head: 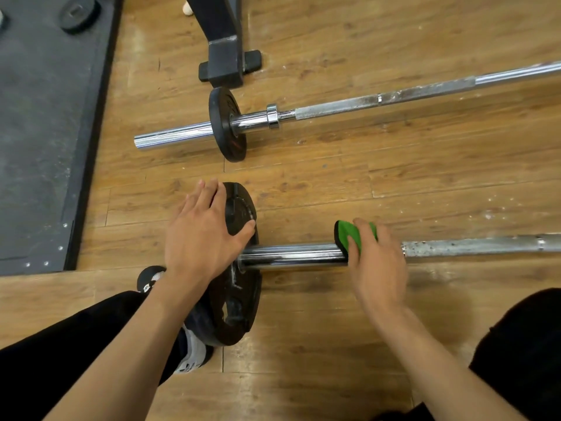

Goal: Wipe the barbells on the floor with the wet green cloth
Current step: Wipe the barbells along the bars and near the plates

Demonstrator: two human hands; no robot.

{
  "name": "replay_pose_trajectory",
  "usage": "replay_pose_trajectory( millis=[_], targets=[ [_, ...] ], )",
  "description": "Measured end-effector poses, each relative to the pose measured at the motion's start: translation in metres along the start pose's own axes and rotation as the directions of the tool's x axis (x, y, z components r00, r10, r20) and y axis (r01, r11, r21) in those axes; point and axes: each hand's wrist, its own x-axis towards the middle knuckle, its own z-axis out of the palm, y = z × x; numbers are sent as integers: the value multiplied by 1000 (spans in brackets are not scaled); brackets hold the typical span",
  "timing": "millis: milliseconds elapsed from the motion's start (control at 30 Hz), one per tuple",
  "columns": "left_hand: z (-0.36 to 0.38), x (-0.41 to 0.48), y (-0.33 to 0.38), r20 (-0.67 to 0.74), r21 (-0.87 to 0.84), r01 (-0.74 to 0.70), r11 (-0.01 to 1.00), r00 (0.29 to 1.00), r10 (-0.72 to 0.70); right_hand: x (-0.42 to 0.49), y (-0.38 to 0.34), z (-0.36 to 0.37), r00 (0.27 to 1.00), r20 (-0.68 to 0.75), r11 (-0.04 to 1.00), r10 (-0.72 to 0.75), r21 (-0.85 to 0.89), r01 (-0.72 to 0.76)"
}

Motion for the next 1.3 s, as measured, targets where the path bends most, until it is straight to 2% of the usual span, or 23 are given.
replay_pose_trajectory(
  millis=[33,100,200,233,300,467,567,633,700,733,800,867,933,1000,1067,1167,1233,1300],
  targets=[
    [-1,-1,0,0,-5,1,1000,1000,-1,-12,3,2,999,-37,1000,-24,-5,24],
    [-2,-2,1,-4,-10,1,1000,1000,-1,-4,6,1,999,-15,999,-33,-36,32],
    [-3,0,3,-3,-4,4,1000,1000,-4,47,-2,-4,975,168,986,147,-100,-132],
    [-3,0,3,-7,4,6,1000,1000,-6,59,-6,-6,950,247,977,193,-140,-163],
    [-3,0,3,-6,9,4,1000,1000,-4,66,-9,-8,935,285,971,211,-171,-167],
    [-2,-2,-1,-3,8,1,1000,1000,-1,14,5,-7,999,36,1000,-11,6,11],
    [1,-4,-1,-16,21,7,1000,1000,-7,10,6,-8,997,-37,996,-64,-68,62],
    [2,-5,3,-25,34,16,999,1000,-15,34,3,-8,995,96,993,10,-115,1],
    [2,-5,6,-17,47,17,999,1000,-17,61,-2,-12,939,322,989,124,-120,-90],
    [3,-5,7,-10,47,19,999,1000,-18,66,-3,-12,916,372,985,150,-133,-107],
    [3,-5,8,-3,48,21,999,1000,-20,57,-1,-10,948,302,989,99,-136,-60],
    [2,-4,6,-6,46,24,999,1000,-24,26,3,-9,993,120,997,-17,-70,25],
    [1,-2,5,5,33,30,999,1000,-31,-1,6,-11,995,12,994,-101,-38,101],
    [-1,2,3,24,25,24,999,999,-25,5,9,-9,987,-34,984,-155,-96,151],
    [-1,6,1,36,35,5,999,999,-6,29,4,-6,993,41,986,-112,-124,116],
    [-2,12,3,33,21,2,1000,999,-2,61,-6,-8,966,258,987,32,-162,10],
    [-1,15,4,43,23,2,1000,999,-3,55,-7,-10,970,241,983,25,-183,20],
    [0,16,3,47,21,-1,1000,999,0,32,-2,-9,994,88,989,-63,-129,74]
  ],
)
